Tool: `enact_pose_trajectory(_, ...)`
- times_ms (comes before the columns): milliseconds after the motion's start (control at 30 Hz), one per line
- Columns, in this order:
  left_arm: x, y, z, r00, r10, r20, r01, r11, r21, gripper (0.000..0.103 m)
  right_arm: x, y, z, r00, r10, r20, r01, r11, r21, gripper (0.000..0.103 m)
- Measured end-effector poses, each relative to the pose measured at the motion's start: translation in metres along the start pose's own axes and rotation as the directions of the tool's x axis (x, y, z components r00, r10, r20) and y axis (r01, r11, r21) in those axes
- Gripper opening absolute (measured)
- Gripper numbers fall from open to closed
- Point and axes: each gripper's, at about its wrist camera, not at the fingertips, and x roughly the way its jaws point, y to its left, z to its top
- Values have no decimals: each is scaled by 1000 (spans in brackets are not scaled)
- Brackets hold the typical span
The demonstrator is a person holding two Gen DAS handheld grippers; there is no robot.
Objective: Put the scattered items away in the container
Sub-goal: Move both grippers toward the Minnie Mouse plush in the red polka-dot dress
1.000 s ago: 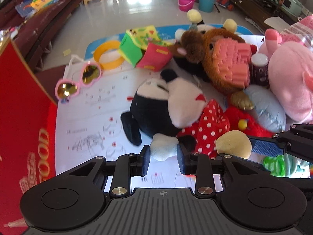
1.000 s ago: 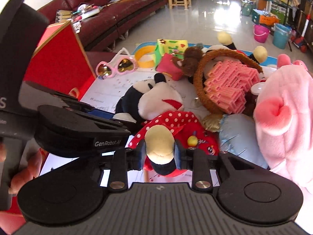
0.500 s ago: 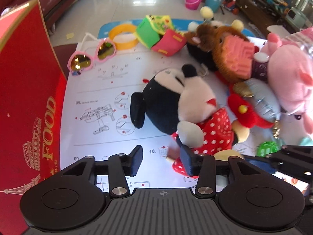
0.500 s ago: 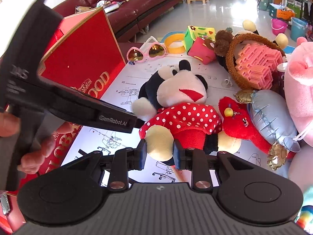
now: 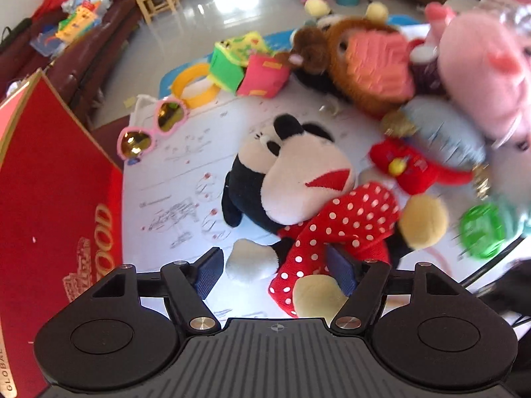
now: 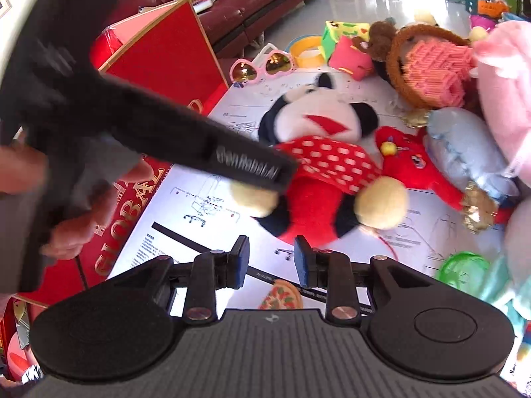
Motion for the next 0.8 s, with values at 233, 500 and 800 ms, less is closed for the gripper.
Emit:
enact_pose_trajectory(233,5,25,-14,1000,-23,13,23,999,-48,77,-12,-33,16,992,-116,53,111,990,91,42)
enact_pose_trajectory(500,5,25,-19,998,-48,27,49,997,-59,79,10,-21,40,993,-91,71,87,994,65,52)
enact_pose_trajectory(800,13,36,-39,996,-75,-37,71,991,-113,73,19,-7,31,998,-55,10,55,998,20,31)
